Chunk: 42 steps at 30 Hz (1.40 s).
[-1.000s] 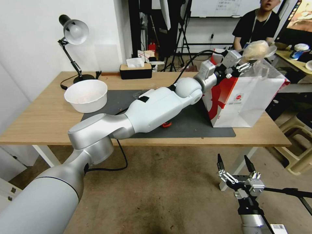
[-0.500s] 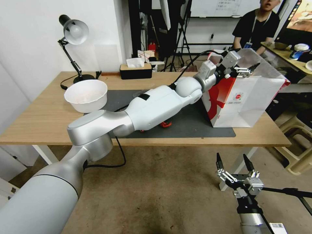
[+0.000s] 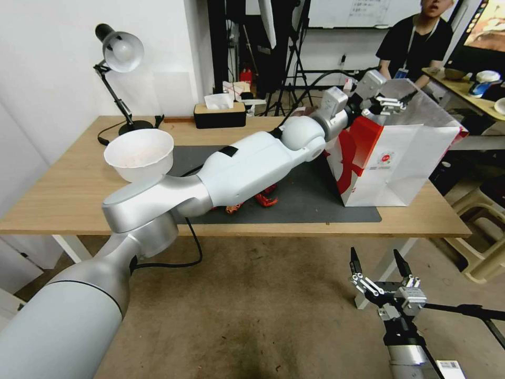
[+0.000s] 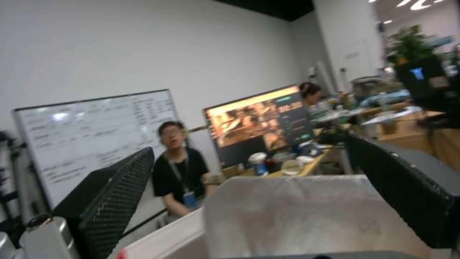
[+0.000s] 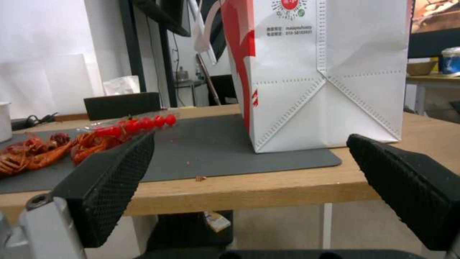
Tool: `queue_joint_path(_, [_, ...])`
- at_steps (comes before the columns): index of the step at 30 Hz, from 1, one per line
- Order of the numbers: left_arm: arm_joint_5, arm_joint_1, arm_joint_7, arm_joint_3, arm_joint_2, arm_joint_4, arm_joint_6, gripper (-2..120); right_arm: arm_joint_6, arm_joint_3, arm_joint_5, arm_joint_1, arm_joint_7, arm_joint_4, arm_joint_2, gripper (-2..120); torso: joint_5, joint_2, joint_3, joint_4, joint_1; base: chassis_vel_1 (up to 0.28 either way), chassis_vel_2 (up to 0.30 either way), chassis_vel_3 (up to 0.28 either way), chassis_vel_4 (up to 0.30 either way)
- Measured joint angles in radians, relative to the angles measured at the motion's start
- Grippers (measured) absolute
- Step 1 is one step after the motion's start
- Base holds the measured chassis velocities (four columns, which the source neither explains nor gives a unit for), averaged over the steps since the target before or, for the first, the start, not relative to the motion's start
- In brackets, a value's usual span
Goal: Pick up the trash from the table and place it into the takeout bag.
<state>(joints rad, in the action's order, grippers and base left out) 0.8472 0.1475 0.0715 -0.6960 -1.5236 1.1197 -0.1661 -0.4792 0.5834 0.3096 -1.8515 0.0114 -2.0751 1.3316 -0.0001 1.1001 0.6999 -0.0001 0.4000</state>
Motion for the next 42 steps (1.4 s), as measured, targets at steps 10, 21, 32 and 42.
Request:
queue_joint_path(10, [-0.166, -0.151, 0.439, 0.090, 0.149, 0.198, 0.081, 100, 0.001, -0.001, -0.003, -0.003, 0.001, -0.004, -0.004, 100, -0.0002, 0.000, 0.000, 0.0002, 0.000, 0.000, 0.000, 0.000, 0.000])
queue_joint_path(21, [-0.305, -0.299, 0.596, 0.157, 0.270, 0.359, 0.191, 100, 0.003, -0.004, -0.006, -0.002, 0.000, -0.006, 0.008, 100, 0.0000, 0.000, 0.000, -0.0001, 0.000, 0.000, 0.000, 0.000, 0.000])
queue_joint_path(32, [-0.333, -0.557, 0.584, 0.306, 0.436, 0.563, 0.201, 100, 0.002, -0.005, -0.013, -0.004, -0.001, -0.015, 0.005, 100, -0.0003, 0.000, 0.000, 0.0003, 0.000, 0.000, 0.000, 0.000, 0.000])
queue_joint_path(42, [-0.403, -0.852, 0.566, 0.530, 0.534, 0.707, 0.191, 100, 0.005, -0.017, -0.020, -0.001, -0.002, -0.020, 0.002, 100, -0.0002, 0.000, 0.000, 0.0002, 0.000, 0.000, 0.000, 0.000, 0.000])
